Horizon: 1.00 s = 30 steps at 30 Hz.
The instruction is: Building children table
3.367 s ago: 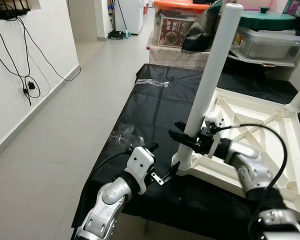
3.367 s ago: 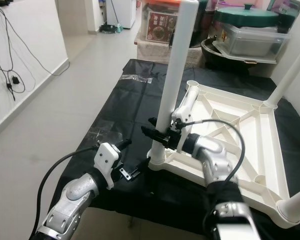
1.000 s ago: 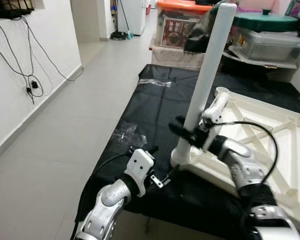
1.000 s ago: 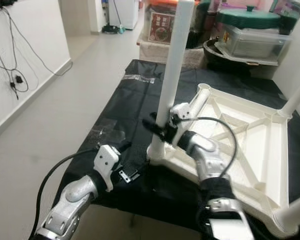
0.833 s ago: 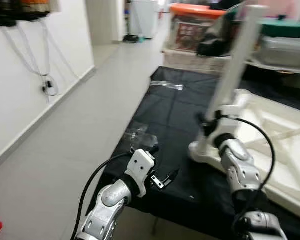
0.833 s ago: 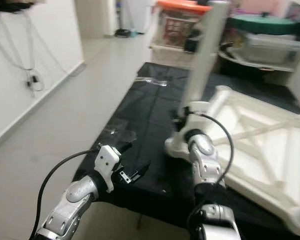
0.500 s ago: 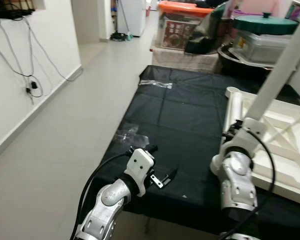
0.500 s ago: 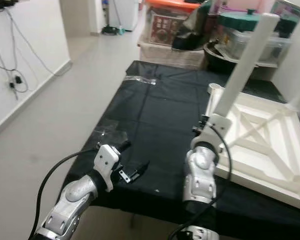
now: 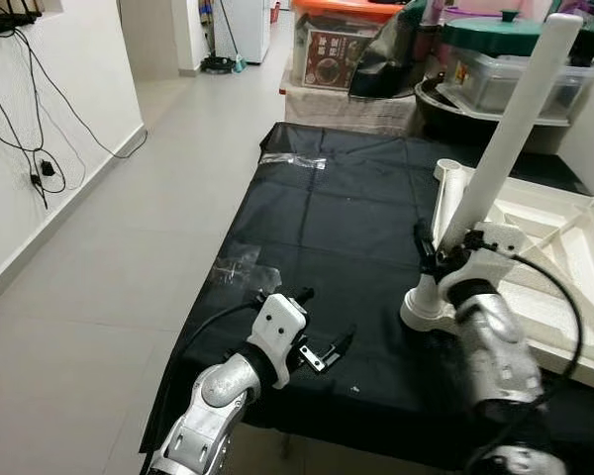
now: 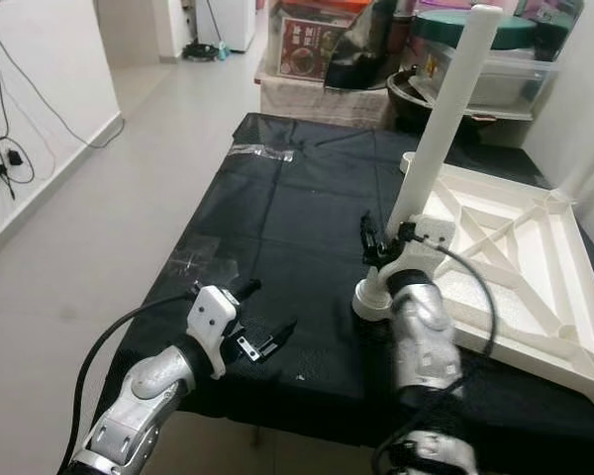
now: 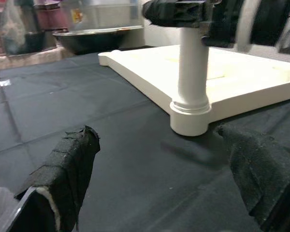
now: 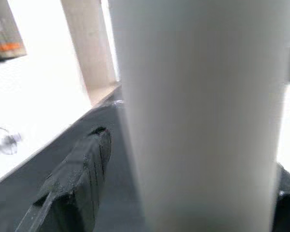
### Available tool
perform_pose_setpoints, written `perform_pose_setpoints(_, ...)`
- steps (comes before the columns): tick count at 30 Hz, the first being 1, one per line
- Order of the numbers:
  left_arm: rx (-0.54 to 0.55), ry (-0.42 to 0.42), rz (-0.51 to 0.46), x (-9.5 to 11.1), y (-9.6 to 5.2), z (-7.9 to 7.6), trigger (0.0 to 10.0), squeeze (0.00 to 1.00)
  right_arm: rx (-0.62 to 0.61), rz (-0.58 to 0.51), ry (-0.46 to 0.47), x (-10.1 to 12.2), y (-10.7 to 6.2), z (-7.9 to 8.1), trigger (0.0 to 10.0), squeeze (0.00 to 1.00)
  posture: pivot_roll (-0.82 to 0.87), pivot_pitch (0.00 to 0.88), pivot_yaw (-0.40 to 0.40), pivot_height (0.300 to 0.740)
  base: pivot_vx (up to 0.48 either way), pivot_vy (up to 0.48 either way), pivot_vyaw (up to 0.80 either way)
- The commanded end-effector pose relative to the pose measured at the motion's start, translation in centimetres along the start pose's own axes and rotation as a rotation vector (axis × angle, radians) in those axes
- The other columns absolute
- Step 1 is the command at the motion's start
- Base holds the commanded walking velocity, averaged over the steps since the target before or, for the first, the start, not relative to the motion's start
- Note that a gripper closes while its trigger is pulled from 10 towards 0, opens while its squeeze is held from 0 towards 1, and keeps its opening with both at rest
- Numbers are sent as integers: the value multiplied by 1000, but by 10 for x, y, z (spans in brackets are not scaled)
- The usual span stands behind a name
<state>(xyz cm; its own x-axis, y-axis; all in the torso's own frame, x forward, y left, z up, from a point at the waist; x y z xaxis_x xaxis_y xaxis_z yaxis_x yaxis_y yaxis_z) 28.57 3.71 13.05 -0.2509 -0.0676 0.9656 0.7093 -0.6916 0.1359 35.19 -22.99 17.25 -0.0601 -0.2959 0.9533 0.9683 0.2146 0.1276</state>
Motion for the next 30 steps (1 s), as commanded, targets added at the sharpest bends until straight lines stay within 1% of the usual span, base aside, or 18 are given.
perform_pose_setpoints(1, -9, -2, 7, -1, 1, -2, 10000, 0, 241, 101, 66, -8, -5, 16, 10000, 0, 85, 0, -87, 740, 0, 0, 0)
perform_pose_setpoints(2, -9, -2, 7, -1, 1, -2, 10000, 0, 241, 101, 66, -8, -5, 16, 10000, 0, 85, 0, -87, 740, 0, 0, 0)
perform_pose_setpoints(4, -10, -2, 6, -2, 2, -2, 10000, 0, 572, 237, 56, -9, -12, 39, 10000, 0, 93, 0, -96, 740, 0, 0, 0)
perform_pose_setpoints(6, -10, -2, 6, -2, 2, -3, 10000, 0, 697, 311, 28, -13, -11, 49, 10000, 0, 99, 0, -101, 740, 0, 0, 0)
perform_pose_setpoints(11, -10, -2, 6, -2, 2, -4, 10000, 0, 814, 385, -32, -23, 1, 61, 10000, 0, 101, 0, -102, 740, 0, 0, 0)
perform_pose_setpoints(14, -11, -2, 7, -3, 2, -4, 10000, 0, 839, 394, -37, -24, 4, 66, 10000, 0, 107, 0, -103, 740, 0, 0, 0)
perform_pose_setpoints(15, -11, -2, 7, -3, 1, -4, 10000, 0, 841, 381, -37, -24, 6, 69, 1725, 0, 107, 0, -103, 740, 0, 0, 0)
perform_pose_setpoints(16, -11, -2, 7, -3, 1, -4, 10000, 0, 841, 381, -37, -24, 6, 69, 1725, 0, 107, 0, -103, 740, 0, 0, 0)
perform_pose_setpoints(17, -11, -2, 8, -3, 1, -5, 10000, 0, 834, 370, -37, -24, 9, 71, 0, 0, 112, 0, -108, 740, 0, 0, 0)
perform_pose_setpoints(19, -11, -2, 8, -3, 0, -5, 10000, 0, 829, 361, -47, -24, 10, 73, 0, 0, 112, 0, -108, 740, 0, 0, 0)
perform_pose_setpoints(20, -11, -2, 9, -4, 0, -5, 10000, 0, 773, 336, -73, -25, 14, 72, 0, 0, 111, 0, -109, 740, 0, 0, 0)
perform_pose_setpoints(22, -12, -4, 11, -4, -1, -5, 10000, 0, 556, 253, -123, -24, 26, 62, 0, 0, 105, 0, -104, 740, 0, 0, 0)
perform_pose_setpoints(25, -12, -4, 11, -4, -1, -5, 10000, 0, 556, 253, -123, -24, 26, 62, 0, 0, 105, 0, -104, 740, 0, 0, 0)
perform_pose_setpoints(26, -13, -4, 11, -4, -1, -5, 10000, 0, 452, 221, -133, -23, 29, 55, 0, 0, 101, 0, -100, 740, 0, 0, 0)
perform_pose_setpoints(27, -15, -5, 12, -4, 0, -5, 10000, 0, 264, 170, -129, -19, 34, 42, 0, 0, 95, 0, -94, 740, 0, 0, 0)
perform_pose_setpoints(28, -15, -5, 12, -4, 0, -5, 10000, 0, 264, 170, -129, -19, 34, 42, 0, 0, 95, 0, -94, 740, 0, 0, 0)
perform_pose_setpoints(29, -16, -6, 12, -4, 0, -5, 10000, 0, 26, 112, -123, -14, 35, 23, 0, 0, 86, 0, -88, 740, 0, 0, 0)
perform_pose_setpoints(30, -16, -7, 12, -4, 0, -4, 10000, 0, -279, 42, -126, -10, 25, 0, 0, 0, 75, 0, -81, 740, 0, 0, 0)
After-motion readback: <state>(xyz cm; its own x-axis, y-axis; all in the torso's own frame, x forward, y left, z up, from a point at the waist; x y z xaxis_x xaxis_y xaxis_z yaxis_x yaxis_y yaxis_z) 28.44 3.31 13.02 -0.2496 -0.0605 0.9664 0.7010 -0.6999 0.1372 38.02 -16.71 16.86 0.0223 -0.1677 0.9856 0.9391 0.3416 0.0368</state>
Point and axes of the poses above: a point about 5 cm out from each wrist's last joint towards the gripper, its own y axis pointing out of the wrist towards the gripper, its own x axis along the axis of the wrist's last joint, z = x × y, the point moved 2 cm from there along y, pointing out of the wrist towards the gripper, and after that the axes turned 6 degrees about y, right-handed, at the moved point
